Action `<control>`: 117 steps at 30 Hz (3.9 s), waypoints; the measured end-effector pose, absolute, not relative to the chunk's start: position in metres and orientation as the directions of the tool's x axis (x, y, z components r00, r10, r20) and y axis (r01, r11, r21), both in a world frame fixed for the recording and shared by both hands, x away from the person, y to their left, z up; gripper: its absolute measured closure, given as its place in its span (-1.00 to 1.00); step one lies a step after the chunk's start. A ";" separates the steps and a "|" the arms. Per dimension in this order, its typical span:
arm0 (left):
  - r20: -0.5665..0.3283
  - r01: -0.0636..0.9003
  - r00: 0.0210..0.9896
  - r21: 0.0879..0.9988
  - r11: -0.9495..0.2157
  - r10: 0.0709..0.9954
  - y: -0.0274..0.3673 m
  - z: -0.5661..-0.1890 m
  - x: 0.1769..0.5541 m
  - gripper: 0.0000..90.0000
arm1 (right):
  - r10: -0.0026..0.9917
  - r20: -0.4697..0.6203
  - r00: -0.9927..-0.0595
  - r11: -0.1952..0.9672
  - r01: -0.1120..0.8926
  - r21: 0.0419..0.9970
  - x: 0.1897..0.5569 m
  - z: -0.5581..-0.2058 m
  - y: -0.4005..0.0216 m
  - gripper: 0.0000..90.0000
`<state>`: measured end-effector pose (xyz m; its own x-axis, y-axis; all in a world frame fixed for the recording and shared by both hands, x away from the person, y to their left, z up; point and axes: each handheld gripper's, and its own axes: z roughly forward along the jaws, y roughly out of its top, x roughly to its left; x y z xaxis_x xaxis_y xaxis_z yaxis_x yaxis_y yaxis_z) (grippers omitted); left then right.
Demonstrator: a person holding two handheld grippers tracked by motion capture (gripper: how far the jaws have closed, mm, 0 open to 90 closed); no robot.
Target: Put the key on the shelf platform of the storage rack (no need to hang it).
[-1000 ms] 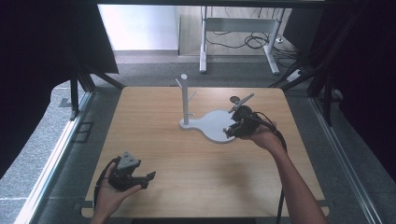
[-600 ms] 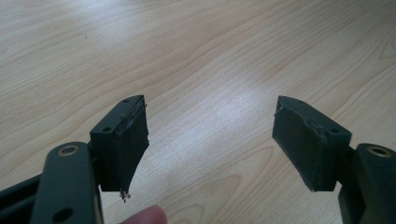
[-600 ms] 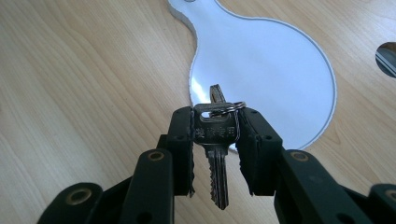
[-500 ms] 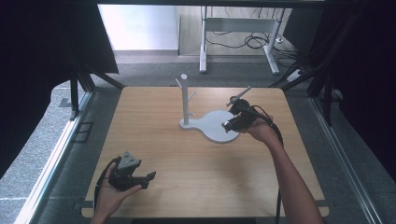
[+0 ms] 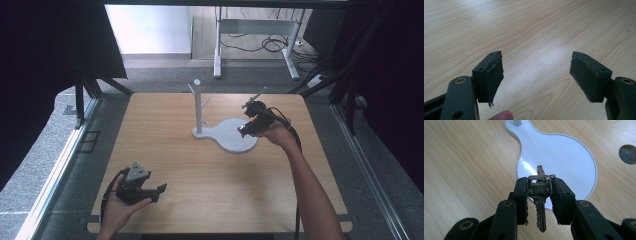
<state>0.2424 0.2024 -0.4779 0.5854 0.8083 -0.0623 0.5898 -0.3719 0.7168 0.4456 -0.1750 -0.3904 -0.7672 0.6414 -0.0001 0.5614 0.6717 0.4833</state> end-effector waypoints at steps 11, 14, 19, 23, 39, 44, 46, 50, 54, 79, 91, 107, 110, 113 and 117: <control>-0.063 0.589 0.584 0.719 -0.370 0.809 0.204 -0.477 0.242 -0.40 | 0.648 0.007 -0.761 0.672 0.576 0.466 0.464 -0.398 -0.167 0.50; -0.066 0.591 0.580 0.721 -0.363 0.812 0.205 -0.477 0.242 -0.40 | 0.657 0.015 -0.754 0.664 0.588 0.462 0.471 -0.404 -0.166 0.50; -0.066 0.593 0.580 0.717 -0.366 0.812 0.206 -0.478 0.243 -0.40 | 0.664 0.018 -0.748 0.660 0.597 0.457 0.480 -0.413 -0.164 0.50; -0.065 0.594 0.581 0.716 -0.368 0.811 0.206 -0.479 0.243 -0.40 | 0.675 0.022 -0.738 0.650 0.608 0.456 0.487 -0.420 -0.163 0.50; -0.069 0.596 0.582 0.714 -0.368 0.810 0.206 -0.479 0.244 -0.40 | 0.701 0.030 -0.712 0.627 0.636 0.450 0.500 -0.440 -0.164 0.50; -0.069 0.597 0.581 0.713 -0.367 0.811 0.207 -0.480 0.244 -0.40 | 0.700 0.027 -0.713 0.637 0.641 0.429 0.502 -0.447 -0.162 0.50; -0.068 0.598 0.580 0.712 -0.368 0.812 0.207 -0.480 0.244 -0.40 | 0.700 0.030 -0.714 0.639 0.644 0.421 0.503 -0.449 -0.161 0.50; -0.069 0.598 0.581 0.712 -0.368 0.811 0.207 -0.480 0.245 -0.40 | 0.697 0.033 -0.716 0.644 0.646 0.410 0.506 -0.453 -0.160 0.50; -0.068 0.597 0.581 0.713 -0.368 0.811 0.207 -0.480 0.244 -0.40 | 0.702 0.030 -0.711 0.647 0.655 0.391 0.508 -0.458 -0.159 0.50; -0.067 0.597 0.580 0.713 -0.368 0.812 0.209 -0.479 0.244 -0.40 | 0.717 0.033 -0.697 0.651 0.685 0.326 0.512 -0.476 -0.155 0.53; -0.068 0.599 0.579 0.711 -0.367 0.813 0.210 -0.480 0.245 -0.40 | 0.730 0.026 -0.683 0.611 0.670 0.421 0.505 -0.461 -0.160 0.12; -0.067 0.598 0.579 0.712 -0.367 0.813 0.208 -0.479 0.244 -0.40 | 0.693 0.056 -0.719 0.620 0.634 0.463 0.476 -0.449 -0.176 0.02; -0.070 0.599 0.578 0.713 -0.364 0.813 0.208 -0.479 0.244 -0.40 | 0.690 0.065 -0.721 0.614 0.630 0.475 0.466 -0.447 -0.182 0.02; -0.070 0.602 0.580 0.709 -0.368 0.812 0.207 -0.480 0.244 -0.40 | 0.686 0.072 -0.724 0.607 0.624 0.493 0.455 -0.446 -0.190 0.02; -0.072 0.599 0.579 0.714 -0.364 0.812 0.208 -0.478 0.243 -0.40 | 0.687 0.078 -0.722 0.587 0.615 0.527 0.439 -0.449 -0.202 0.02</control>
